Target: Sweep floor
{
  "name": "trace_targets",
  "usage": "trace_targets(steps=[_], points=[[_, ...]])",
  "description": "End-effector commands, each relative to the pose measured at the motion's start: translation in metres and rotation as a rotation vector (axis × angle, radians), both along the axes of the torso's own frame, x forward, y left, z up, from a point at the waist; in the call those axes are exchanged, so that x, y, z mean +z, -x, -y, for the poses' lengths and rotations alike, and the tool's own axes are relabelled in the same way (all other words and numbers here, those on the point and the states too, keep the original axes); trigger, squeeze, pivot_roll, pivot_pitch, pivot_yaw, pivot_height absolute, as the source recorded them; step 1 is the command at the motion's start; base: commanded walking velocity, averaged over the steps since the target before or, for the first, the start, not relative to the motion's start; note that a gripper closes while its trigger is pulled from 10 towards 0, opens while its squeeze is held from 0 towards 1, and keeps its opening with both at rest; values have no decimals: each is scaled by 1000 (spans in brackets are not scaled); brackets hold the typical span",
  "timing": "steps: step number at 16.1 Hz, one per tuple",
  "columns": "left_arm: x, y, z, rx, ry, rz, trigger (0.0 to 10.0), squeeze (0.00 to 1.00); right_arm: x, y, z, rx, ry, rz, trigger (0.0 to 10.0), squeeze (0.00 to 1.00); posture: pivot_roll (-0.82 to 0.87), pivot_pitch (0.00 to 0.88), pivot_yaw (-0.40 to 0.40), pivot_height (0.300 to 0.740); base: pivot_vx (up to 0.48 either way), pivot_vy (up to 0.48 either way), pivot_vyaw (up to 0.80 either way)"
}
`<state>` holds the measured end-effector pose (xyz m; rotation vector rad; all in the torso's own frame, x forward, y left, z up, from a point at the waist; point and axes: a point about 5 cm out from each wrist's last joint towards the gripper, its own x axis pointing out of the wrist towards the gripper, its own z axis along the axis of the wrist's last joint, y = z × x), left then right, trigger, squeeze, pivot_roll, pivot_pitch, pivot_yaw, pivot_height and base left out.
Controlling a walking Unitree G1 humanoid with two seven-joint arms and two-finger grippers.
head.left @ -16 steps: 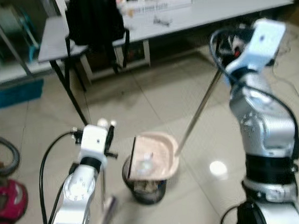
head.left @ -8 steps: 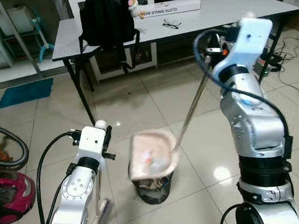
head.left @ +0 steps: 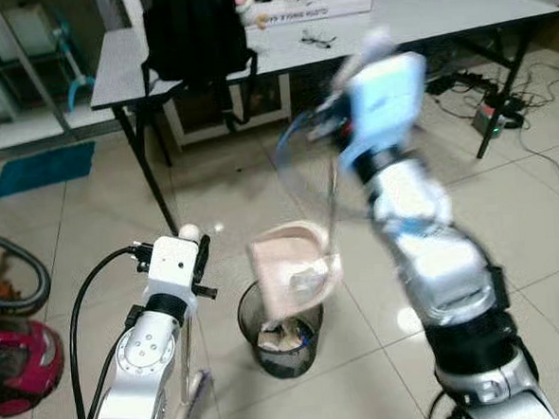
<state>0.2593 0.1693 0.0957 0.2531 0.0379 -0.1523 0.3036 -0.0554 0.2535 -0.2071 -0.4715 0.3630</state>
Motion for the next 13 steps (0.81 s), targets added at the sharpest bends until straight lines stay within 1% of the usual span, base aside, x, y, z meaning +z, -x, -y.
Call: trace_targets(steps=[1, 2, 4, 5, 7, 9, 13], points=[[4, -2, -2, 6, -18, 23, 10000, 0, 14, 13, -10, 48, 35, 138, 10000, 0, -65, 0, 63, 740, 0, 0, 0], [4, -2, -2, 6, -18, 23, 10000, 0, 10, 19, -19, 99, 75, 160, 10000, 0, -64, 0, 63, 740, 0, 0, 0], [4, -2, -2, 6, -18, 23, 10000, 0, 6, 28, -29, 162, 120, 187, 10000, 0, -64, 0, 63, 740, 0, 0, 0], [4, -2, -2, 6, -17, 22, 10000, 0, 3, 35, -38, 214, 171, 210, 10000, 0, -66, 0, 66, 740, 0, 0, 0], [3, -2, -1, 2, -16, 21, 10000, 0, -3, 46, -50, 277, 211, 222, 10000, 0, -67, 0, 66, 740, 0, 0, 0], [3, -2, -1, 2, -16, 20, 10000, 0, -6, 50, -55, 301, 251, 248, 10000, 0, -66, 0, 64, 740, 0, 0, 0], [3, -3, 0, 1, -16, 20, 10000, 0, -6, 48, -54, 296, 305, 277, 10000, 0, -68, 0, 61, 740, 0, 0, 0]])
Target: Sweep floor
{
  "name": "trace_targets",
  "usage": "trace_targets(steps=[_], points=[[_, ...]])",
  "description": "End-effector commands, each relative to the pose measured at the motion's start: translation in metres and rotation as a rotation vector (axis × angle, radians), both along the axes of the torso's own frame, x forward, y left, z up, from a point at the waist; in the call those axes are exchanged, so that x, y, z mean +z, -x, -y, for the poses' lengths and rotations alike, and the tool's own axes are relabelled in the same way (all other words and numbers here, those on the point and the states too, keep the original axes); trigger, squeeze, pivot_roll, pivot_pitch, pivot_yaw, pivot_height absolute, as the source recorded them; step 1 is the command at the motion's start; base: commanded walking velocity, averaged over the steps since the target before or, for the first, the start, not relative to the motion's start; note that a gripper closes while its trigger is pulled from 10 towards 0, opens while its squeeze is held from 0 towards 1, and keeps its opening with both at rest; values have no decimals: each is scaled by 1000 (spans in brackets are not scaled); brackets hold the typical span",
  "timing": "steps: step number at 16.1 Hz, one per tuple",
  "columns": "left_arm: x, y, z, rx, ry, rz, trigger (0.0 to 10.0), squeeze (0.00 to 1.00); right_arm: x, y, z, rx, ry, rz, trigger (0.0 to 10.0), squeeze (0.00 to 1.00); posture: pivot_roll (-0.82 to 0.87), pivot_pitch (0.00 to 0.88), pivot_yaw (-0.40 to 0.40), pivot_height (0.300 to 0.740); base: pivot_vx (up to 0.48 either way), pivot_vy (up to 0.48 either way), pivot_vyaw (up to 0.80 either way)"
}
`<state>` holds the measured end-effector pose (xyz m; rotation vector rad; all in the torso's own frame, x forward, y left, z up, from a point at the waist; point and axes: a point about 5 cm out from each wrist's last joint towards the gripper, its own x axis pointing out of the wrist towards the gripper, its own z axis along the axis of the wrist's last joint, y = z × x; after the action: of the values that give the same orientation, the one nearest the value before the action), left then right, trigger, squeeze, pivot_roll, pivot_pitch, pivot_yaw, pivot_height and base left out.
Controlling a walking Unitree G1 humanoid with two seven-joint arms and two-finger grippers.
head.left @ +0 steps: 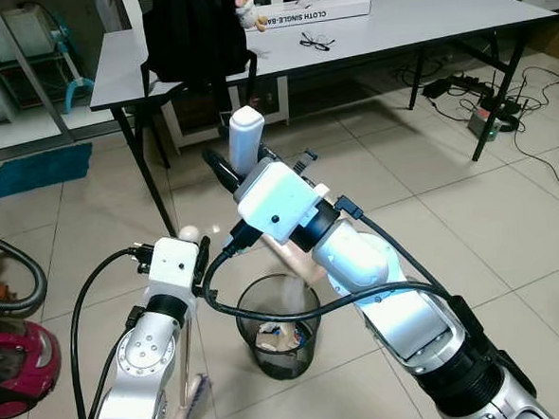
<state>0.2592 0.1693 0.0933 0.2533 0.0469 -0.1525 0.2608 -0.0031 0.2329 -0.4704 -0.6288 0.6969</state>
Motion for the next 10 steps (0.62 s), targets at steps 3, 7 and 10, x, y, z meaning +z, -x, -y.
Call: trace_targets(steps=[3, 7, 10], points=[[5, -5, 0, 1, -12, 29, 10000, 0, 17, -7, 11, -111, -3, 109, 10000, 0, -70, 0, 58, 740, 0, 0, 0], [-7, -1, 12, -144, 15, -63, 10000, 0, 15, -48, 84, -594, -92, -43, 10000, 0, -82, 0, 55, 740, 0, 0, 0], [-9, -1, 20, -252, 13, -88, 10000, 0, 2, -55, 134, -806, -160, -122, 10000, 0, -90, 0, 57, 740, 0, 0, -692]])
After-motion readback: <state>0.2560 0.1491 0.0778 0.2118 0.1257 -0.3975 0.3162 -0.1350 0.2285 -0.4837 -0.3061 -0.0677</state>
